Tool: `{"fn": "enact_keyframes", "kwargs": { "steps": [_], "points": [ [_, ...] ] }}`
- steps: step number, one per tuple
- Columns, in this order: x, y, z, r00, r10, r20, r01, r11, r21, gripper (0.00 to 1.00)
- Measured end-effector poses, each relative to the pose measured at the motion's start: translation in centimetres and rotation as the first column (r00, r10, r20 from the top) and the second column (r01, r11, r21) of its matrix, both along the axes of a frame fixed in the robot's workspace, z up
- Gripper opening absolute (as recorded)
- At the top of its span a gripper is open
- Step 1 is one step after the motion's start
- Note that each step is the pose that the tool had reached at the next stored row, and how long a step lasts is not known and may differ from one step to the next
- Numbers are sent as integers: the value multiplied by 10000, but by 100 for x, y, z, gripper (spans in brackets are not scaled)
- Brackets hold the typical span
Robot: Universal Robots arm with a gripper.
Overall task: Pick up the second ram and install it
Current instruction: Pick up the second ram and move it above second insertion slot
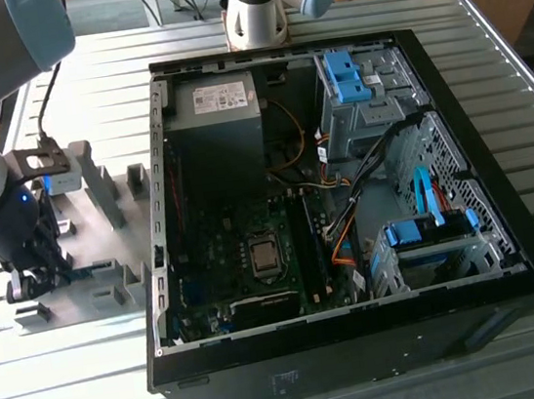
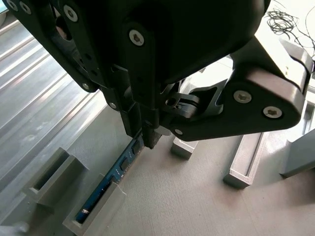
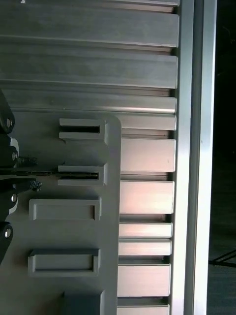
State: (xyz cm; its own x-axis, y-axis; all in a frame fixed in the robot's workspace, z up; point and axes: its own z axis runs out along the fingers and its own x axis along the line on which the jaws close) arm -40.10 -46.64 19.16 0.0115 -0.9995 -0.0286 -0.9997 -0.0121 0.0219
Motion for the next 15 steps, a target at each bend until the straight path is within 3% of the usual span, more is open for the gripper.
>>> {"fn": "enact_keyframes", "kwargs": {
  "steps": [5,6,15],
  "points": [
    [0,0,-5,10000,0,0,0,10000,0,22],
    [0,0,-6,10000,0,0,0,10000,0,15],
    [0,0,-9,10000,0,0,0,10000,0,14]
  ]
}}
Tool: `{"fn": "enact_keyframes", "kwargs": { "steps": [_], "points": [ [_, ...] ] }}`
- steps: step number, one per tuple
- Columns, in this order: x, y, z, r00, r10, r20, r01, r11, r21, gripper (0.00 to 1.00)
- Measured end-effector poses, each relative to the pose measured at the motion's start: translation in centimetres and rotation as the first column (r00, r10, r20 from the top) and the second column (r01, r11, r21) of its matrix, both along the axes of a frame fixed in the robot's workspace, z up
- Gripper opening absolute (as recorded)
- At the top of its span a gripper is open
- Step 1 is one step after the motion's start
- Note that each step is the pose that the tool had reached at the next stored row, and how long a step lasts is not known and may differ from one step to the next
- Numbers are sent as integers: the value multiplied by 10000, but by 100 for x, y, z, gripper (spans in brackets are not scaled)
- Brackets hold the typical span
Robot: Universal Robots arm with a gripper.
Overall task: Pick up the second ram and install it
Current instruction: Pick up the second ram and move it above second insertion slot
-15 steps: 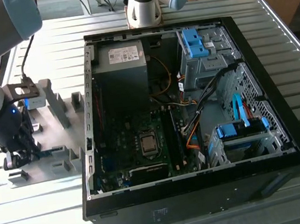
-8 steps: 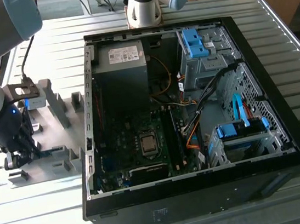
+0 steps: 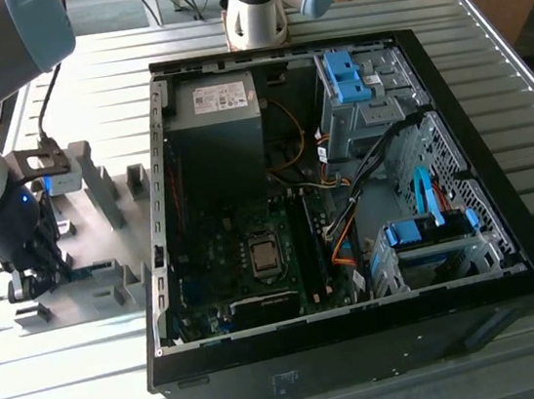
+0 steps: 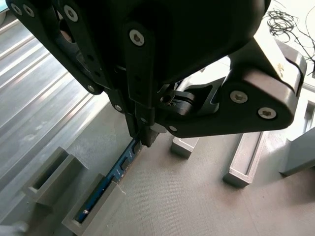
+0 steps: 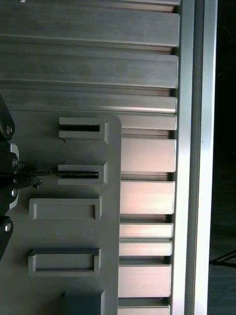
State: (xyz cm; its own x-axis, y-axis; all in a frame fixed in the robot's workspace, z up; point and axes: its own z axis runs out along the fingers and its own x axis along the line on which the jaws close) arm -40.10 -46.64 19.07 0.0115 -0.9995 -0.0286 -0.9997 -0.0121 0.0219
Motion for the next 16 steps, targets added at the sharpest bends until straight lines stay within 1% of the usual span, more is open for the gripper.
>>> {"fn": "enact_keyframes", "kwargs": {
  "steps": [4,8,12,16],
  "points": [
    [0,0,-1,10000,-34,0,34,10000,0,14],
    [0,0,-1,9994,-336,0,336,9994,0,14],
    [0,0,0,9994,-350,1,350,9994,1,14],
    [0,0,39,9994,-351,0,351,9994,0,14]
  ]
}}
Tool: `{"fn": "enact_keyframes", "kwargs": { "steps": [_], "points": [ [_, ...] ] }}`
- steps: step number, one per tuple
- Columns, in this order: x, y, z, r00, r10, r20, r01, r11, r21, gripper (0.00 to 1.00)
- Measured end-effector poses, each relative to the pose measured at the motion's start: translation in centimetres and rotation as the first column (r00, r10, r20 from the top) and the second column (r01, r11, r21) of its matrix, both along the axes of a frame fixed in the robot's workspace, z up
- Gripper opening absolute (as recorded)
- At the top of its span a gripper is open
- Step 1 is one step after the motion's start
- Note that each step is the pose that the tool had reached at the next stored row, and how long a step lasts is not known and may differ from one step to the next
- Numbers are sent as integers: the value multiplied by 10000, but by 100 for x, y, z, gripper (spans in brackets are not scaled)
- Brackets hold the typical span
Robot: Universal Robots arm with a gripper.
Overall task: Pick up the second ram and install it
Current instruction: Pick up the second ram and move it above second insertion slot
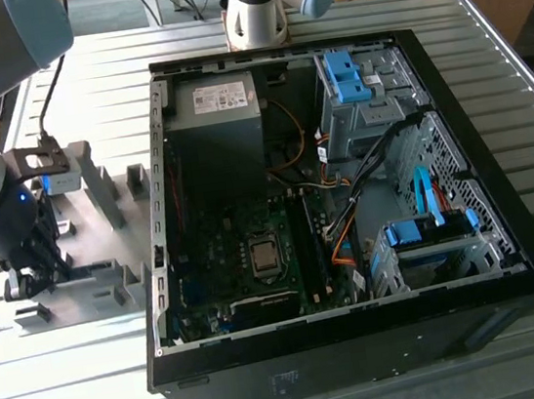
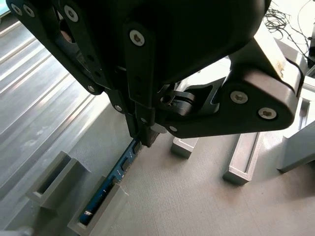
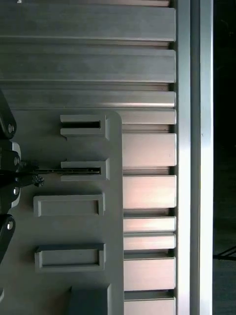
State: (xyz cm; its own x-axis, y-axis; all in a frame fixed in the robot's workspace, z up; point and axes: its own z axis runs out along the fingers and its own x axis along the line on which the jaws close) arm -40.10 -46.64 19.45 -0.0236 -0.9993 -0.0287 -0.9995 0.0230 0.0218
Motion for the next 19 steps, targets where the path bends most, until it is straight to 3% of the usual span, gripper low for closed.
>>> {"fn": "enact_keyframes", "kwargs": {
  "steps": [7,19],
  "points": [
    [0,0,71,10000,-1,0,1,10000,0,14],
    [0,0,96,10000,-1,-1,1,10000,-1,14]
  ]
}}
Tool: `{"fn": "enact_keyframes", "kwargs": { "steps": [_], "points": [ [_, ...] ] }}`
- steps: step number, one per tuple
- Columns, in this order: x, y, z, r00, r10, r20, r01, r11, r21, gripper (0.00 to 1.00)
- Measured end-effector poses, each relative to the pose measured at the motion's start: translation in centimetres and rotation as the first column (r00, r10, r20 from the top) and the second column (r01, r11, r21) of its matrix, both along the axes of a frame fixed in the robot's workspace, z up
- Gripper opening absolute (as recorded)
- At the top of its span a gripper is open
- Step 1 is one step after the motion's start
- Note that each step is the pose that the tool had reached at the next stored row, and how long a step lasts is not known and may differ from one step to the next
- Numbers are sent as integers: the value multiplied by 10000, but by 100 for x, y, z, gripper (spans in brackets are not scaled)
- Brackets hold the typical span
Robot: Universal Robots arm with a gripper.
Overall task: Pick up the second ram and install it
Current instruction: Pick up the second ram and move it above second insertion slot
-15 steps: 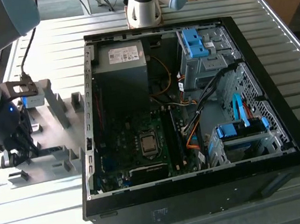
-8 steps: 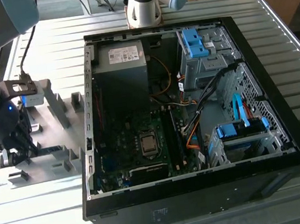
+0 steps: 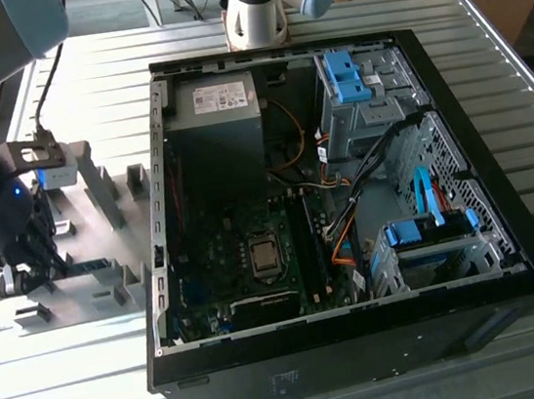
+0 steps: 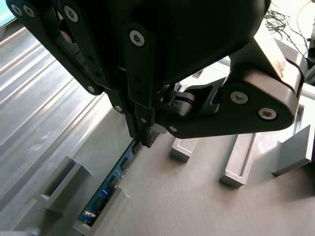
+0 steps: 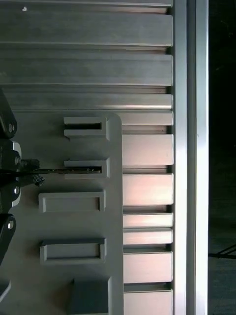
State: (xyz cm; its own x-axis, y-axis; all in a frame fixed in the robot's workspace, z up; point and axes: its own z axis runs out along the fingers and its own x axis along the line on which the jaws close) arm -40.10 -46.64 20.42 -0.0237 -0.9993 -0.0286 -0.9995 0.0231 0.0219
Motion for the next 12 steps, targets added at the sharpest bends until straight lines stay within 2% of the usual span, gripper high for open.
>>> {"fn": "enact_keyframes", "kwargs": {
  "steps": [12],
  "points": [
    [0,0,57,10000,-4,0,4,10000,-3,14]
  ]
}}
